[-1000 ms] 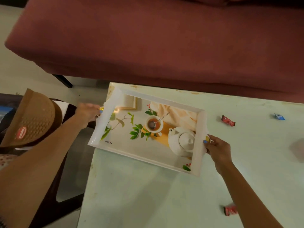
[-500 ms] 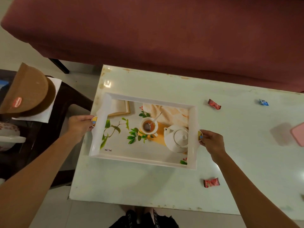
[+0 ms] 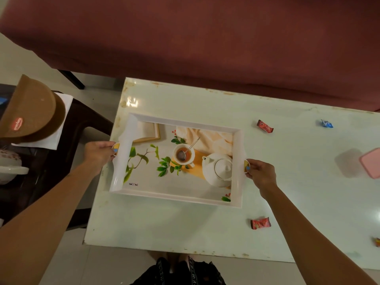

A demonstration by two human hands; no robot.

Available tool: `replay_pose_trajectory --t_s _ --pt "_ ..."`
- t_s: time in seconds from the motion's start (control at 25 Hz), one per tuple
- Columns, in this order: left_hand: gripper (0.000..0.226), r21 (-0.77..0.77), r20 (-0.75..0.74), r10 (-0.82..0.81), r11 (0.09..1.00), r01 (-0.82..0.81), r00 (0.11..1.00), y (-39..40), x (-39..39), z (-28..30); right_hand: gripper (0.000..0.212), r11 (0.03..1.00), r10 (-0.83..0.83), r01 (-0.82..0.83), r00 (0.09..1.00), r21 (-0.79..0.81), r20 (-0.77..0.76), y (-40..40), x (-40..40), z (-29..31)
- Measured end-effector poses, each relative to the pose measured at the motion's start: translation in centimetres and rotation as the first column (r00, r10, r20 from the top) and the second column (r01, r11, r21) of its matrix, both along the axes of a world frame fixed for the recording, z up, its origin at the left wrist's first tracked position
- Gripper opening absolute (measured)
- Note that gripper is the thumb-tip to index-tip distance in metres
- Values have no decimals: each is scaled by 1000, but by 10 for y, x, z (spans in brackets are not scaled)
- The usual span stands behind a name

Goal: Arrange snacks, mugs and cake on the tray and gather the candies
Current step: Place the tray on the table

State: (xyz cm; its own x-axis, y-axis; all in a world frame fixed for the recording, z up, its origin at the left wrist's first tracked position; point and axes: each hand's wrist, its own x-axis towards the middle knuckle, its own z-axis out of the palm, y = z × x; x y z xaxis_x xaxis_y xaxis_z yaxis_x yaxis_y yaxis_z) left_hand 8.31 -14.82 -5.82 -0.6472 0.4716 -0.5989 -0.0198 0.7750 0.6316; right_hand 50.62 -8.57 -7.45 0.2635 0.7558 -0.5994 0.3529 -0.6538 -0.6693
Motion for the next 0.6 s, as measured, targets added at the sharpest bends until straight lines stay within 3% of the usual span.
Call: replay_pose_trajectory --t_s 0.28,0.48,0.6 --pt "28 -38 -34 -3 999 1 999 1 -4 -5 28 999 28 -28 998 -17 52 1 -4 4" --pt "31 -23 -252 -144 989 143 957 -14 14 16 42 981 196 -190 947 -45 256 0 -14 27" --pt "27 1 -293 -246 966 257 924 -35 27 55 48 962 259 -274 919 9 296 -1 -33 66"
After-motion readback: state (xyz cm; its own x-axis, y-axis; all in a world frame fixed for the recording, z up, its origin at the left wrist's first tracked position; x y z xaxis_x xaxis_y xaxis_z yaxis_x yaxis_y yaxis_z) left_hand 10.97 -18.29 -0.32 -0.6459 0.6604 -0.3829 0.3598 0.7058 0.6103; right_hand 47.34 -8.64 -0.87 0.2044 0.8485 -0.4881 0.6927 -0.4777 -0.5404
